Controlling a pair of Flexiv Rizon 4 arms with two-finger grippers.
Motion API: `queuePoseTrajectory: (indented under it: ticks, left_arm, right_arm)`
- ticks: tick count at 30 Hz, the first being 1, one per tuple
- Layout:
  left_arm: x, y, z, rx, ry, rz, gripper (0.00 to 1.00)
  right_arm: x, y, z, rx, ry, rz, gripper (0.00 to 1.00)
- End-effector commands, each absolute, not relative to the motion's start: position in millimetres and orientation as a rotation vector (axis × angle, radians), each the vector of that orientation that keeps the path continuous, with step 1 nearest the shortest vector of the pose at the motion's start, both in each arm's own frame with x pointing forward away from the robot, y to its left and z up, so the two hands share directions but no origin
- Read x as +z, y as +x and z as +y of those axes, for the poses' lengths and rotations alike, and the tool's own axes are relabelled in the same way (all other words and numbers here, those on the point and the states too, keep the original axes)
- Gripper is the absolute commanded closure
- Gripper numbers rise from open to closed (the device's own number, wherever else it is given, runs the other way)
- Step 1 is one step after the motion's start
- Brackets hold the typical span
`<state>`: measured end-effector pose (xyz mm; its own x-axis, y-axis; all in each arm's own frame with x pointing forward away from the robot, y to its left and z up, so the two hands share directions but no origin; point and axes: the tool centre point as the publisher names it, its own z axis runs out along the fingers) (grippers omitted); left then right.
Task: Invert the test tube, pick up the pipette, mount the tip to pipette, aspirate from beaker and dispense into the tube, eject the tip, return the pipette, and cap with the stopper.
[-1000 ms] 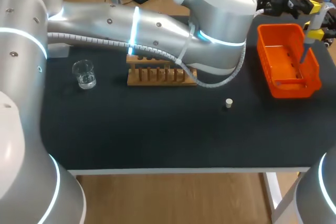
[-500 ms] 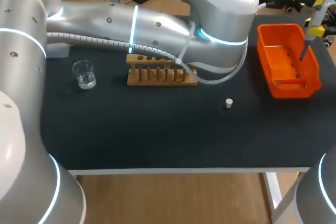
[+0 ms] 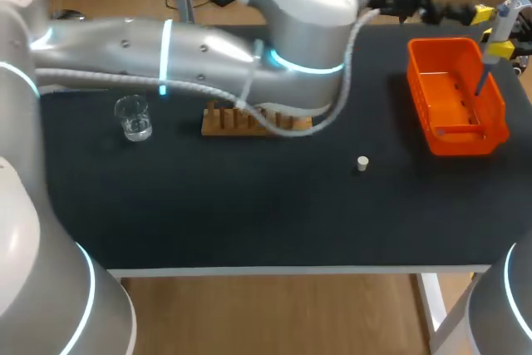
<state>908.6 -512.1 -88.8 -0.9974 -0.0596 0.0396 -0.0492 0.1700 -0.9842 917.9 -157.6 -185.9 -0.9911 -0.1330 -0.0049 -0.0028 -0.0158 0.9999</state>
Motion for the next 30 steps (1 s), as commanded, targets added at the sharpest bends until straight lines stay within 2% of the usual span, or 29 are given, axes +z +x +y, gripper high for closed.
queuePoseTrajectory:
  ticks: [1, 30]
  left_arm:
    - [-87.8, 894.0, -457.5, -2.139, -0.092, 2.26, 0.0]
    - [-136.0, 834.3, -295.6, -2.135, -0.188, 2.152, 0.0]
  right_arm:
    - [-184.8, 917.9, -158.1, -2.167, 0.15, -2.14, 1.0]
    - [-184.8, 917.9, -158.1, -2.167, 0.15, -2.14, 1.0]
